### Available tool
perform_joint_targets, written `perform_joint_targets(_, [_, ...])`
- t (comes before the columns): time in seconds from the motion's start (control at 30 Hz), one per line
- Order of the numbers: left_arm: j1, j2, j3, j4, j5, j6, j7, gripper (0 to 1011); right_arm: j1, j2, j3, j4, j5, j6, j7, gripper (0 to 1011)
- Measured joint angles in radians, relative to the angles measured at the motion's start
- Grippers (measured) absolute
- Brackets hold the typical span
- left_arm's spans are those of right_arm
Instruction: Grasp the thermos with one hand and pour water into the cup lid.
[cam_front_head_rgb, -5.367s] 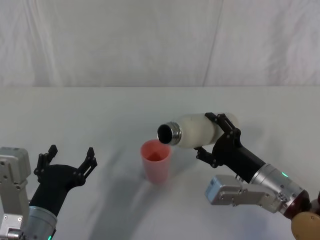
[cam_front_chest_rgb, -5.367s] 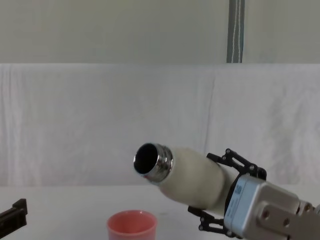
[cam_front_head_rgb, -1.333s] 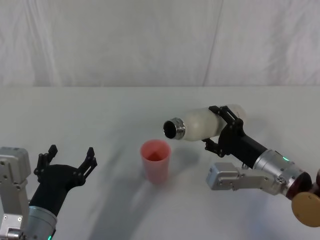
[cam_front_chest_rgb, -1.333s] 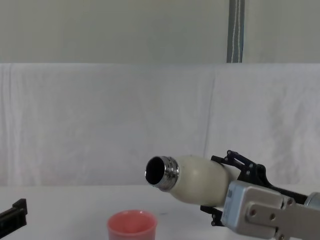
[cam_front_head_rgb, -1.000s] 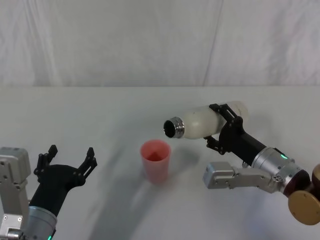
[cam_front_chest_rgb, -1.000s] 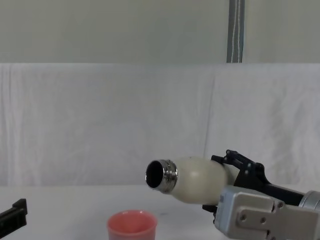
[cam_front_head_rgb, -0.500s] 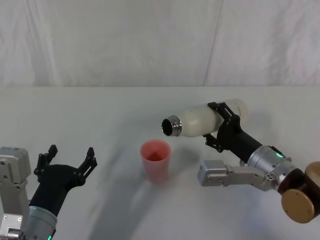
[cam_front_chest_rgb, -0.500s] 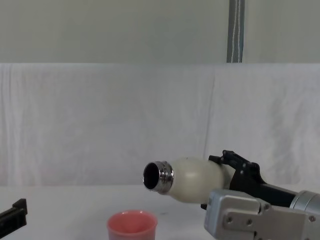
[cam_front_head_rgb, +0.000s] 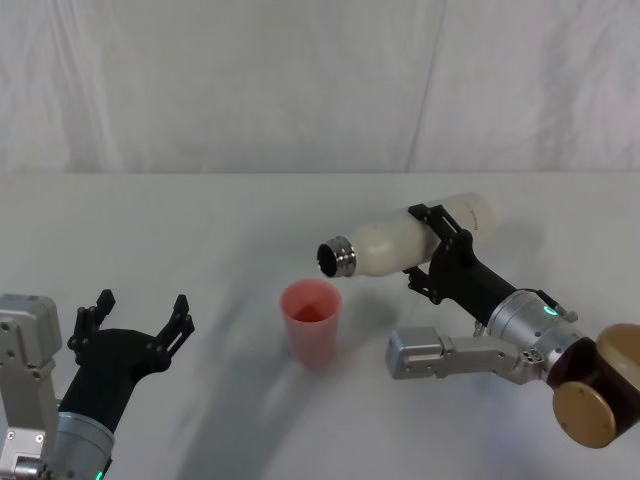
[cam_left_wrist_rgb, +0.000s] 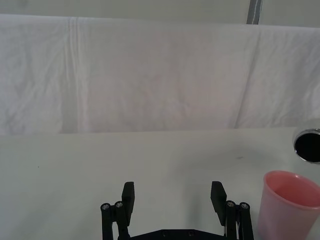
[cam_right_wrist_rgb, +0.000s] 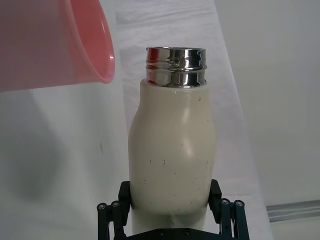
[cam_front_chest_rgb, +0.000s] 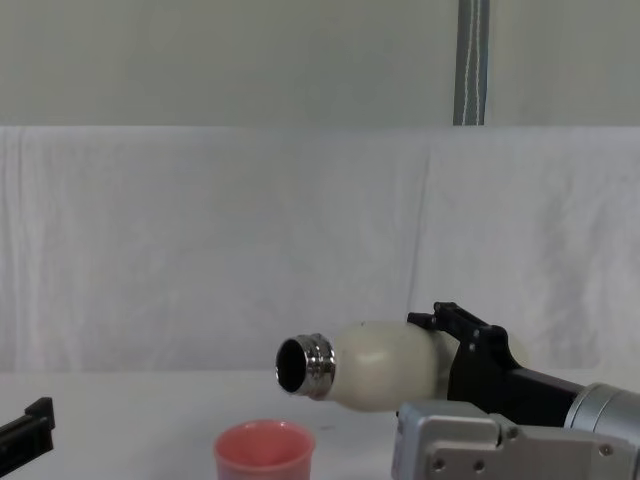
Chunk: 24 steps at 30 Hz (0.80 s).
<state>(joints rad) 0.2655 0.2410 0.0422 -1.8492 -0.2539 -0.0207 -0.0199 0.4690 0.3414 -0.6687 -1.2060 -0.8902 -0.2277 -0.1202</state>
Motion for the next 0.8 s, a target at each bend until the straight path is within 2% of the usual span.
perform_joint_targets(0.8, [0.000,0.000,0.000,0.000,0.000,0.000,0.000,1001,0.013,0.008,-0.024,0.005,-0.037,0.019,-0.025,952])
